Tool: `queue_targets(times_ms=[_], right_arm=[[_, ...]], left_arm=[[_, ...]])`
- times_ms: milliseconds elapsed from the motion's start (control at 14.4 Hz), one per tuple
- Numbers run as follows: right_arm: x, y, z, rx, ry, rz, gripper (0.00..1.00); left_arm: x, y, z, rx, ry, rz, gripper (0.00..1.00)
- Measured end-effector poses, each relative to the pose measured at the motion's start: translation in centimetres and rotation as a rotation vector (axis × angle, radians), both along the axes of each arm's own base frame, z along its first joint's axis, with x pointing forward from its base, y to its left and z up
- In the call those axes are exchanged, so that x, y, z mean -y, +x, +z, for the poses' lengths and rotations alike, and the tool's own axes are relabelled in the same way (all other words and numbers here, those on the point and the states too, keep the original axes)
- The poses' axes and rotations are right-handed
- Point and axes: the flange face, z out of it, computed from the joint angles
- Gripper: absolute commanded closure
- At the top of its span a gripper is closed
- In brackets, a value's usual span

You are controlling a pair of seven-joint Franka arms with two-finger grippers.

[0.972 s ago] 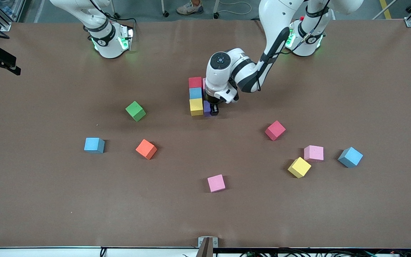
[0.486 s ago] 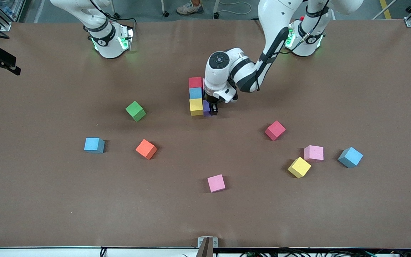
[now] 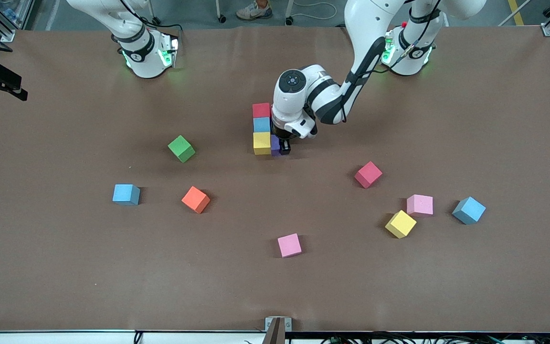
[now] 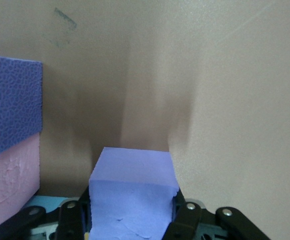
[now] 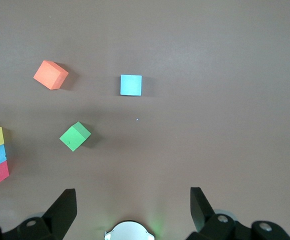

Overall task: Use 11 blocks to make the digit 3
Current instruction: 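Open the left gripper and lift it off the purple cube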

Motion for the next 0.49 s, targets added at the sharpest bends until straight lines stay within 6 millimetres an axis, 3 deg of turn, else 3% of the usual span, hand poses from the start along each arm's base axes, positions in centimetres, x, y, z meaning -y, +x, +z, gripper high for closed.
queue_targets(times_ms=[69,139,208,486], right_arm=[[0.00,0.00,0.00,0.000,0.000,0.000,0.00],[0.00,0.00,0.00,0.000,0.000,0.000,0.00],[0.00,0.00,0.00,0.000,0.000,0.000,0.00],[0.01,0.00,0.00,0.000,0.000,0.000,0.00]], left_arm=[[0.02,0.04,-0.01,0.000,0.000,0.000,0.39],[0.03,0.07,-0.02,0.000,-0.001,0.001,0.10],[0.05,0.13,-0.06,0.000,-0.001,0.001,0.00],[0.51,0.93,0.28,0.023,-0.004,-0.012,0.00]])
